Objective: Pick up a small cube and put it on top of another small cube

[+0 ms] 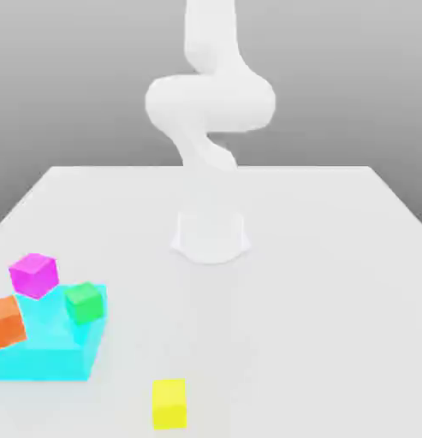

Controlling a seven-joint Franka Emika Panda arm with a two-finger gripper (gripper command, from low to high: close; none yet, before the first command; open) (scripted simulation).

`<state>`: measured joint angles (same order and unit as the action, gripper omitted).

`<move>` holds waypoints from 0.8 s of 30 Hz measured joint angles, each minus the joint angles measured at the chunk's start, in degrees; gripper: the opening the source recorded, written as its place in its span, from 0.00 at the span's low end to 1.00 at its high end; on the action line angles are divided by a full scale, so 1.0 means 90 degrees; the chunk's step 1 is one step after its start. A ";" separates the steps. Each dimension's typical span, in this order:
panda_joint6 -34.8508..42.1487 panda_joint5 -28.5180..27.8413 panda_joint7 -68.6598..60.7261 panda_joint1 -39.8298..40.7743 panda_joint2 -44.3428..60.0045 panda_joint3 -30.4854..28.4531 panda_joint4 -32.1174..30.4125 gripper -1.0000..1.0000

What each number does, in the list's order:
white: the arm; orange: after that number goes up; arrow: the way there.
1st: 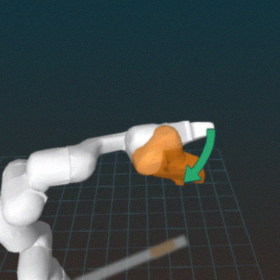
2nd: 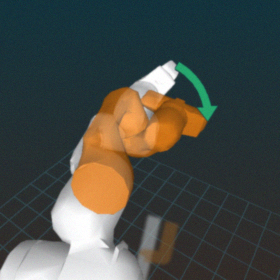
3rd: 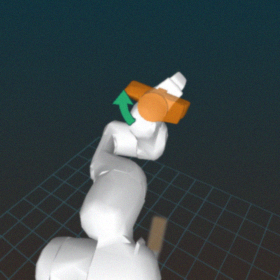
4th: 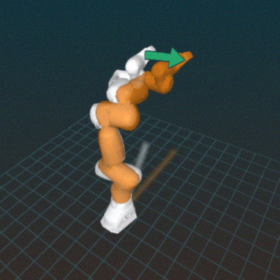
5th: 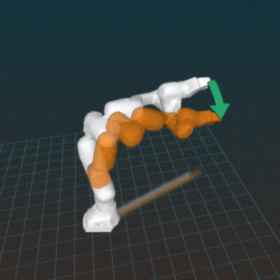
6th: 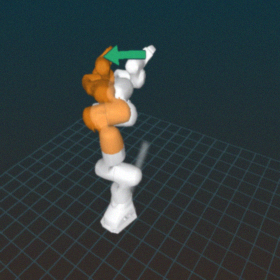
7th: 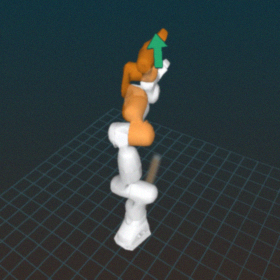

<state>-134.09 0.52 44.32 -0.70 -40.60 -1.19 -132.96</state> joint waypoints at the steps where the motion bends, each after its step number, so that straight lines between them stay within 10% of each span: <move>1: -0.0111 0.0029 -0.0075 -0.0030 0.0251 -0.0055 -0.0057 0.50; 24: -0.2466 0.0517 -0.1588 -0.0113 0.5564 -0.0713 -0.1263 0.50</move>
<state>-156.28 5.18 30.03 -1.72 9.48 -7.61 -144.34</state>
